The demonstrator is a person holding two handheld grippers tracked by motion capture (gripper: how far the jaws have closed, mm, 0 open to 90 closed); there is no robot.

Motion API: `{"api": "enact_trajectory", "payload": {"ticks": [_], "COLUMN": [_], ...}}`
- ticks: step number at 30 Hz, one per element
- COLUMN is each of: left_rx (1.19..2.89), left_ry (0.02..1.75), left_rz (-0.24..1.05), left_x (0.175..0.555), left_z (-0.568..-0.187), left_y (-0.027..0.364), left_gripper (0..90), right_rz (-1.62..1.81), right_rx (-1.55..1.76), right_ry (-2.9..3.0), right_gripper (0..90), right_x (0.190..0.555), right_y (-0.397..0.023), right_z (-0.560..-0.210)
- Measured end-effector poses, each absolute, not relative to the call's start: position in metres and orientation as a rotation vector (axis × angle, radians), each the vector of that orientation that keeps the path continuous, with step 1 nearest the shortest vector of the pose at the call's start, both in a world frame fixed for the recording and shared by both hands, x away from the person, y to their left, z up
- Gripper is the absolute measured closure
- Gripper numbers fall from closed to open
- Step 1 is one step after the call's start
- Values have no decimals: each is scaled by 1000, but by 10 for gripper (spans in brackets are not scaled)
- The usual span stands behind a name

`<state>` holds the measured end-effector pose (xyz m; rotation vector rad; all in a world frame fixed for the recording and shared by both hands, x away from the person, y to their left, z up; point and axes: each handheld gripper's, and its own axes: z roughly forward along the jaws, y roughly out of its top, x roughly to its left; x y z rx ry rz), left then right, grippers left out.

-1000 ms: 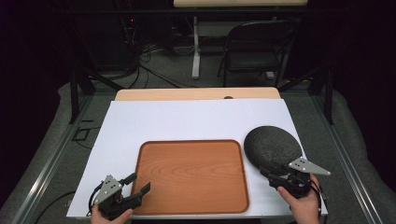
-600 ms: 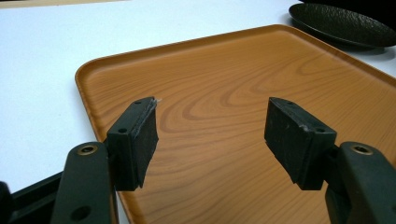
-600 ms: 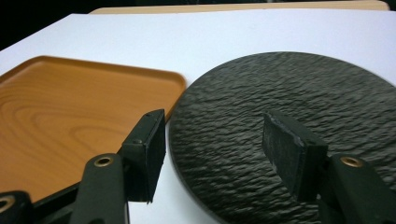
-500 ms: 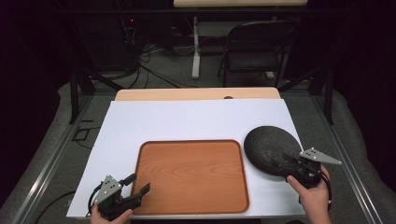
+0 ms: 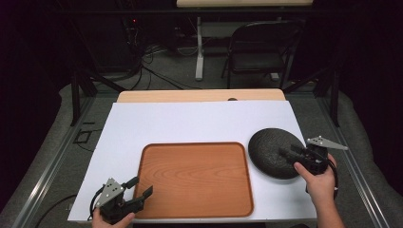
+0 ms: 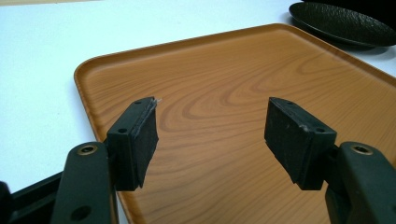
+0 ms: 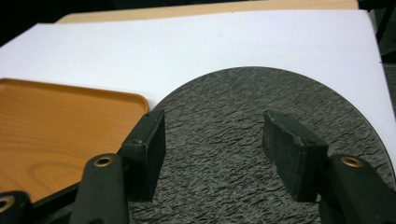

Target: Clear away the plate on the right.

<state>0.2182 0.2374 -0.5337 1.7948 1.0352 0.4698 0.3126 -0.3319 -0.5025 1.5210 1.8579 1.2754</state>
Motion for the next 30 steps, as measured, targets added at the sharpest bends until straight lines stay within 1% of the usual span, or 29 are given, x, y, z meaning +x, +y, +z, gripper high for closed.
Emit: {"api": "enact_trajectory", "payload": {"ticks": [7,15,30], "left_rx": [1793,1800,1799], "left_ry": [1033,1035,1041], "left_rz": [469,466,468], "left_x": [217,218,218], "left_z": [-534,-534,-534], "left_y": [237,238,238], "left_gripper": [344,344,344], "right_rz": [1243,1224,1240], "right_rx": [1540,1578,1734], "right_ry": [1835,1841,1739], "right_gripper": [400,397,398], "right_x": [308,308,305], "right_y": [-336,-342,-374], "right_z": [-515,-520,-528]}}
